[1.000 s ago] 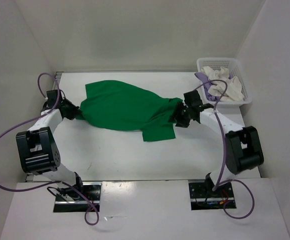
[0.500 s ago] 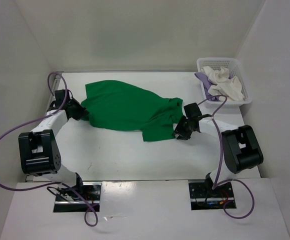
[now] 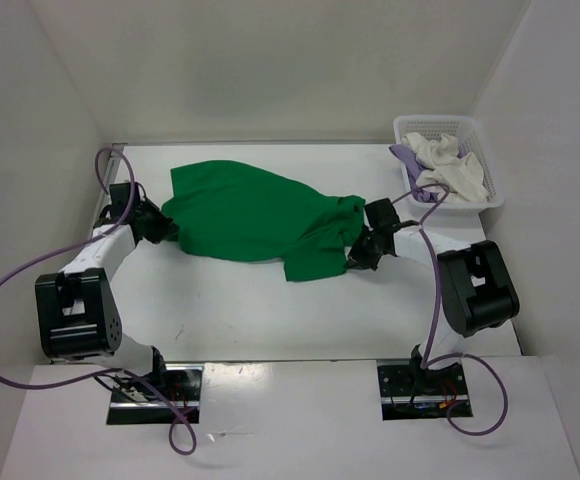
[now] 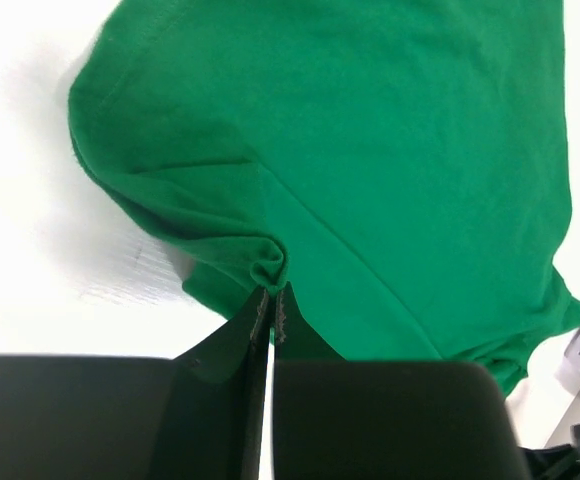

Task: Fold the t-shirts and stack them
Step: Flatten out the tshirt

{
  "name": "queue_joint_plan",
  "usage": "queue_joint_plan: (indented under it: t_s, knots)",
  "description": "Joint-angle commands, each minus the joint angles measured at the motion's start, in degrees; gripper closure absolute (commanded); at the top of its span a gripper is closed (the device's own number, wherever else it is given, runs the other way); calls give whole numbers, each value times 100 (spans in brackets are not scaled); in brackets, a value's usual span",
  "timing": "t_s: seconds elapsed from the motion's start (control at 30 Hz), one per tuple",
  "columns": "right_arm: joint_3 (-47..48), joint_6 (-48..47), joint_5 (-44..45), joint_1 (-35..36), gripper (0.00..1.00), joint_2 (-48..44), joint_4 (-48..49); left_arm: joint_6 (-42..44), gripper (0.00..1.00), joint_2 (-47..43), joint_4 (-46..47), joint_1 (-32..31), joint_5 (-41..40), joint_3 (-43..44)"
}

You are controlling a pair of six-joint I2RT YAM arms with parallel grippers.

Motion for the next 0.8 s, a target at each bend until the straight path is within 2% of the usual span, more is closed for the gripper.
queue_joint_plan:
  t_s: [0.0,0.17,0.2,0.27,0.3,0.37,0.4,0.43,0.47,0.57,0.6,0.77]
  knots:
    - [755,-203,406,-37,100,-879,-594,-48,100,-388,-127,-188,52,244]
    - [2731,-466,1126,-37,100,-2207,-1816,-197,100,-564,-479,-663,-98,1595]
    - [3447,-598,1406,-37,100,-2287,-1939,-197,100,-625,-654,-664,-98,2199]
    - [4259,-756,1654,-37,100,-2287,-2335,-249,100,-783,-769,-725,-167,2651]
    - [5064,-914,1777,-37,100,-2287,-2440,-250,100,-1028,-822,-673,-229,3001]
    - [5789,-1038,1831,-37,100,-2226,-2573,-303,100,-1249,-936,-410,-229,3337]
    - [6471,-1143,1831,-37,100,-2174,-2573,-355,100,-1328,-1024,-296,-142,3878]
    - [6817,-1144,1892,-37,100,-2173,-2625,-295,100,-1381,-1155,-234,-194,3883]
    - [7491,-1231,1892,-37,100,-2121,-2696,-233,100,-1382,-1374,-233,-246,4527]
    - [8548,-1372,1892,-37,100,-1875,-2871,-101,100,-1434,-1665,-233,-431,5393]
    - [9187,-1372,1814,-37,100,-1700,-3029,-22,100,-1434,-1736,-233,-431,5882]
    - [9789,-1425,1286,-37,100,-1357,-2881,145,100,-1233,-2044,-233,-624,6818]
